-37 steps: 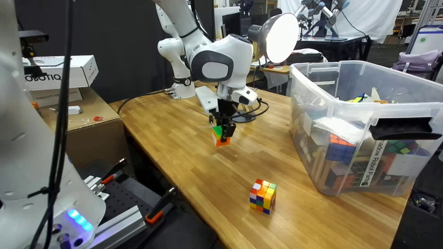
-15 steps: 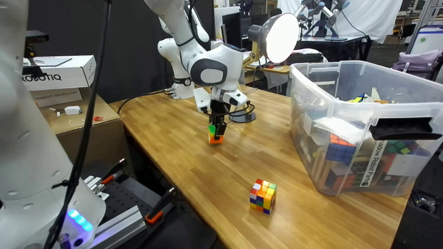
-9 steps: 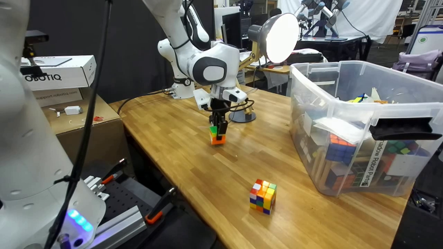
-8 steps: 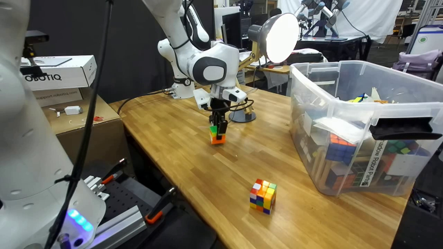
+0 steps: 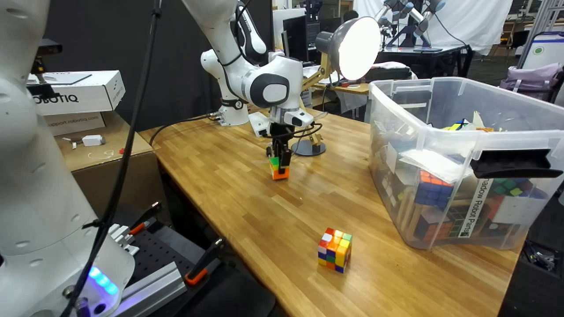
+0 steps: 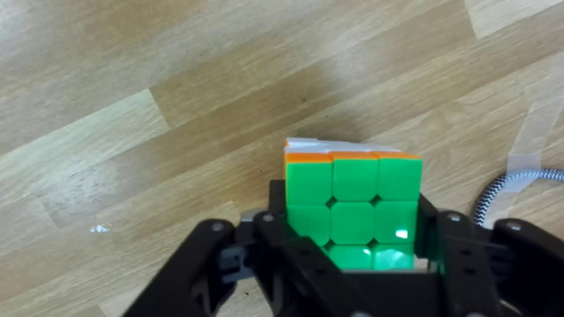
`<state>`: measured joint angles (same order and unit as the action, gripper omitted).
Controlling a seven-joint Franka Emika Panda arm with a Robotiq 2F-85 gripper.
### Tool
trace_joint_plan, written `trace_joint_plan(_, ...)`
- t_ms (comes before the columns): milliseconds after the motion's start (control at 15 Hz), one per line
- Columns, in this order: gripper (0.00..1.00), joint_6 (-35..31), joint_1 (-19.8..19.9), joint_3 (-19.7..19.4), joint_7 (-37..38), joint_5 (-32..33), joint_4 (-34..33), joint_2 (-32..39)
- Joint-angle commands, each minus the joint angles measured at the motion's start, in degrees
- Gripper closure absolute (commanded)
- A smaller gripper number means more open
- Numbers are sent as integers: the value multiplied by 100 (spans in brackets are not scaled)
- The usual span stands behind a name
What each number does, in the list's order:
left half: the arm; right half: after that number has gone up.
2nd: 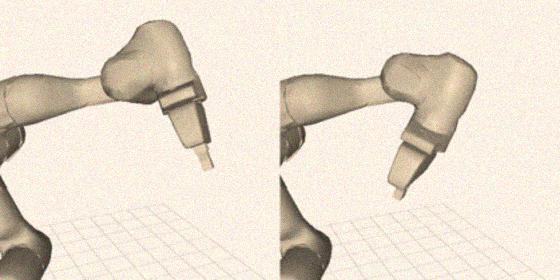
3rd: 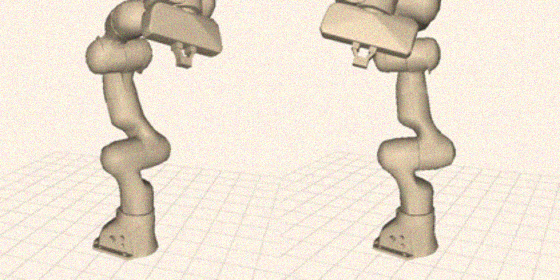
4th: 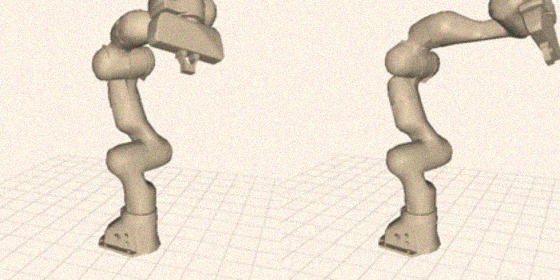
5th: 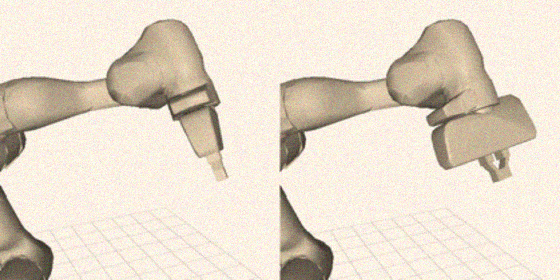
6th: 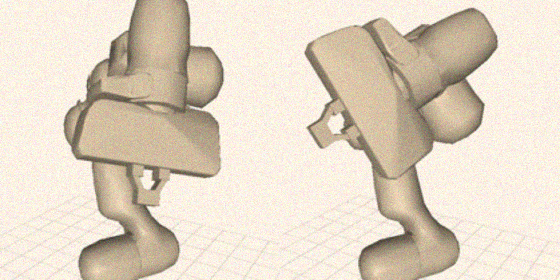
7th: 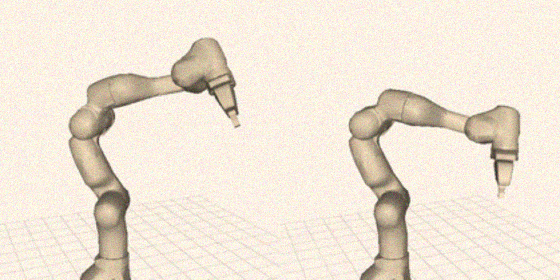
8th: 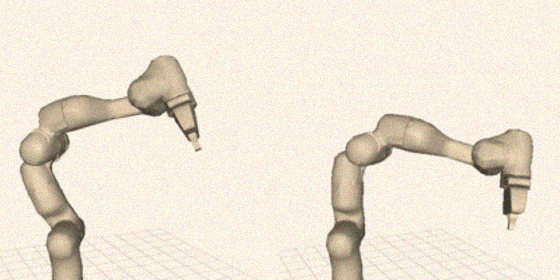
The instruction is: Take the cube on the left and move it closer to the lamp
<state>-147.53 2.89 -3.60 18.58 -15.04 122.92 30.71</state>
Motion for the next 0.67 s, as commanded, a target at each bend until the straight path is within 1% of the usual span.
trace_joint_plan(0, 63, 131, -159, -159, 202, 197, -218, 97)
trace_joint_plan(133, 63, 108, -203, -166, 253, 243, -271, 107)
trace_joint_plan(467, 63, 100, -166, -105, 153, 177, -367, 165)
trace_joint_plan(533, 60, 105, -173, -120, 158, 196, -380, 194)
trace_joint_plan(600, 26, 101, -151, -111, 118, 188, -392, 235)
